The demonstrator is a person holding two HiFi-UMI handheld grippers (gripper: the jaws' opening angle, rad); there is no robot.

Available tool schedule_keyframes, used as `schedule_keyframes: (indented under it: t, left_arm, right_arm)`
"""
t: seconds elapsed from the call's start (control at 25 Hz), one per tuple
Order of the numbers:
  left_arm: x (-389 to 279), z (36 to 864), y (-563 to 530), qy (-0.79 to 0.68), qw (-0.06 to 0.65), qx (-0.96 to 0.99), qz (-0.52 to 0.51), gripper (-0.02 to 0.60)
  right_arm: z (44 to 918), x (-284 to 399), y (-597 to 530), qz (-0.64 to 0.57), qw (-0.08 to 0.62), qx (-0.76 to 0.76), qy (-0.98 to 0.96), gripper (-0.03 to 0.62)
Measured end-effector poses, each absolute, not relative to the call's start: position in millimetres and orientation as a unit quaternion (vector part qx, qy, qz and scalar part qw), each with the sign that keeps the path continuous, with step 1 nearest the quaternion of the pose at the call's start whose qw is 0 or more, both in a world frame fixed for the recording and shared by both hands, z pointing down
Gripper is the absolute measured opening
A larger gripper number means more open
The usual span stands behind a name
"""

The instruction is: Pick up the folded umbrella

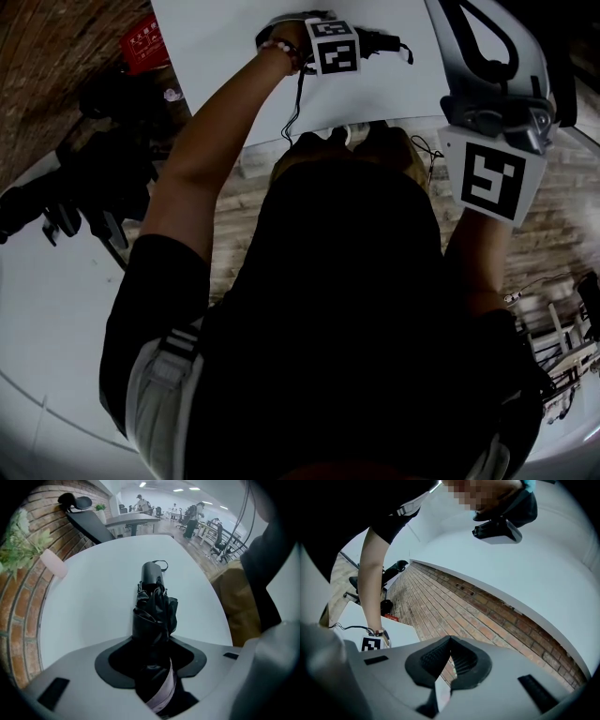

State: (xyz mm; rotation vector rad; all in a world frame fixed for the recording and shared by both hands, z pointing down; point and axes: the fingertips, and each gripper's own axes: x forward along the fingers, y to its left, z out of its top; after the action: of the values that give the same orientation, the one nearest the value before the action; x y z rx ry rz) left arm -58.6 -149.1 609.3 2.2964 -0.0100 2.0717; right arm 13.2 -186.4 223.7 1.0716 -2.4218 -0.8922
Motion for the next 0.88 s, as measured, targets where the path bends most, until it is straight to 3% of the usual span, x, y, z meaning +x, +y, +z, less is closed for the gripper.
schedule_keyframes:
  t: [0.36, 0.88]
  left_arm:
    - [-68.2, 577.6, -155.4, -0.114, 0.090, 0.776, 0.614, 0.201]
    - [-86.3, 512.4, -171.2, -0.205, 0.084, 0.795, 0.565, 0.202]
  right_arm:
    - [210.6, 10.3, -178.8, -0.325, 0.165, 0.374, -0.853, 0.028]
    - [191.7, -8.9, -165.0, -0.333, 0.133, 0.351, -0.865, 0.028]
